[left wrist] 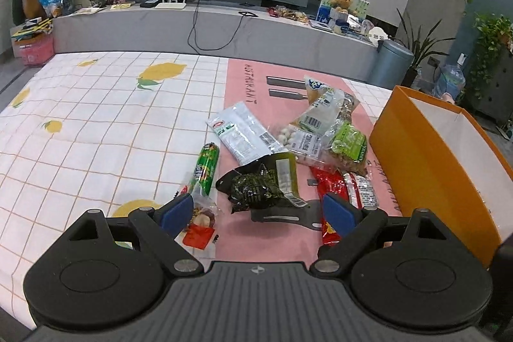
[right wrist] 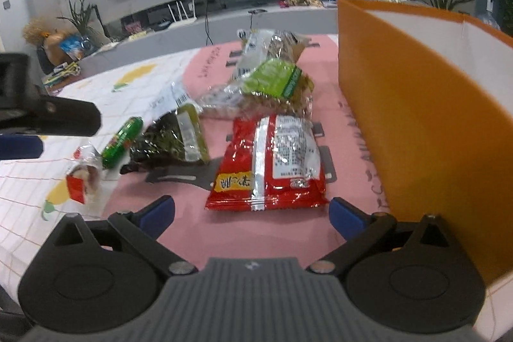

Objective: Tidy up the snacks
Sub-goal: 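Withdraw both grippers from the box back over the snack pile, then grasp the red spicy-strip bag with the right gripper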

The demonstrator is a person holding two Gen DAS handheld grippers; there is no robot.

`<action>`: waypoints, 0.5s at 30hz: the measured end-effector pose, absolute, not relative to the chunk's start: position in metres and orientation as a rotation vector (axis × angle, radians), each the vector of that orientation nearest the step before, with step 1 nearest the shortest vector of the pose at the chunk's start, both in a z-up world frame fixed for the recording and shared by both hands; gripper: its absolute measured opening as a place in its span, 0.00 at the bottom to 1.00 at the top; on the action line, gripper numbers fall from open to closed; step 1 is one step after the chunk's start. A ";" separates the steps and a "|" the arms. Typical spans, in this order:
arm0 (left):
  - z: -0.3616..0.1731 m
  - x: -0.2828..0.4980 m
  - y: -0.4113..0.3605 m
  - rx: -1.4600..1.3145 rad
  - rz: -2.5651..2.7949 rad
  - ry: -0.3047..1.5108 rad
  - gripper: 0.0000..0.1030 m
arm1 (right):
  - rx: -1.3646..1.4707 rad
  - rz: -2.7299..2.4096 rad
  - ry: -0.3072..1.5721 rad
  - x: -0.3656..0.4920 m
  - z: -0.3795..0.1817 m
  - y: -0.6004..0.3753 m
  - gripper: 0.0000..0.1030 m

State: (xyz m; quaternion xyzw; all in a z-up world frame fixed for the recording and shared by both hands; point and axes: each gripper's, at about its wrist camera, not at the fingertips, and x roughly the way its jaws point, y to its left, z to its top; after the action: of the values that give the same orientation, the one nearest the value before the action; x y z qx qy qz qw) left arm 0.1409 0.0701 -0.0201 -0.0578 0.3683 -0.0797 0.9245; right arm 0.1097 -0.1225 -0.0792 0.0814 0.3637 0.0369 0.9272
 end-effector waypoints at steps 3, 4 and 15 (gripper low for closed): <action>-0.021 0.142 0.073 -0.124 -0.148 0.761 1.00 | 0.166 0.063 0.758 0.116 -0.083 -0.120 0.97; -0.021 0.143 0.075 -0.132 -0.144 0.767 1.00 | 0.165 0.059 0.760 0.118 -0.084 -0.120 0.97; -0.021 0.146 0.081 -0.164 -0.114 0.782 1.00 | 0.067 -0.029 0.746 0.129 -0.082 -0.109 0.97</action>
State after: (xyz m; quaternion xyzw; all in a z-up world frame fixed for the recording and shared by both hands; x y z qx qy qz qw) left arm 0.1455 0.0814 -0.0207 -0.0799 0.3804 -0.0553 0.9197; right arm 0.1287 -0.1094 -0.0816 0.0326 0.3641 -0.0142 0.9307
